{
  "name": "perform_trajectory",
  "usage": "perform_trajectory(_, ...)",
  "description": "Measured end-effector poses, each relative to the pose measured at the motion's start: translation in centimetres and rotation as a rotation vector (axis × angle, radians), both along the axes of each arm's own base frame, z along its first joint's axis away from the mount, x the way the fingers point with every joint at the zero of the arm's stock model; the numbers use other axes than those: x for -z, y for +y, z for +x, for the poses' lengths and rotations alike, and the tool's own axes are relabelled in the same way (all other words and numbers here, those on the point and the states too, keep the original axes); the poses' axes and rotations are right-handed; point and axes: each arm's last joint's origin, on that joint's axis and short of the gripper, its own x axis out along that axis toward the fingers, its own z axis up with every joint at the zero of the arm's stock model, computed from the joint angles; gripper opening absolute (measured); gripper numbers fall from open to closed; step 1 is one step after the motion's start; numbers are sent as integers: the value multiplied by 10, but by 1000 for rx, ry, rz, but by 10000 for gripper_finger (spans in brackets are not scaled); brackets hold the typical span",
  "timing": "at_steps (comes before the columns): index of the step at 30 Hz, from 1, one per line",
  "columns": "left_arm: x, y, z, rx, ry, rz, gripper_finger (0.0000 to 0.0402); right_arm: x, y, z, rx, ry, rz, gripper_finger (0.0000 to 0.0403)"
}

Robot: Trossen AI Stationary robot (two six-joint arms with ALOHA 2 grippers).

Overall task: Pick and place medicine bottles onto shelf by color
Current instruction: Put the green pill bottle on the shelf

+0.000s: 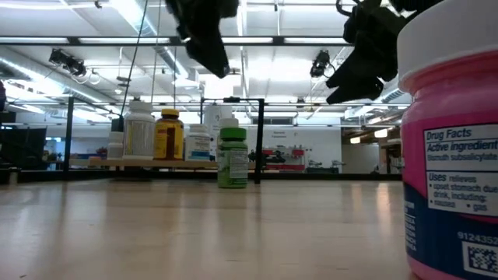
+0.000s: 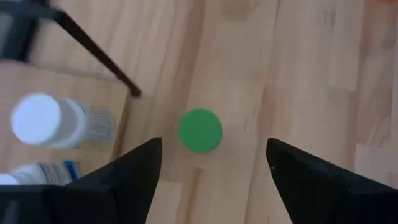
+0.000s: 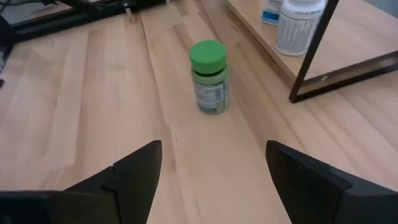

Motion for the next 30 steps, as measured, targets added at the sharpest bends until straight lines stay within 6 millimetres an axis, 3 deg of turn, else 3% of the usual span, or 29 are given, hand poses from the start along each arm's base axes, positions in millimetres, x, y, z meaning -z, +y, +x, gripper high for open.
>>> perform_trajectory(8, 35, 17, 43, 83, 307, -145, 300, 7, -1, -3, -1, 25, -9, 293)
perform_trajectory(13, 40, 18, 62, 134, 294, -122, 300, 11, 0, -5, -17, 77, 3, 293)
perform_trajectory(22, 60, 27, 72, 111, 340, -121, 300, 16, 5, -9, -45, 138, 6, 291)
perform_trajectory(30, 66, 37, 72, 90, 360, -90, 300, 16, 7, -10, -49, 139, 0, 291)
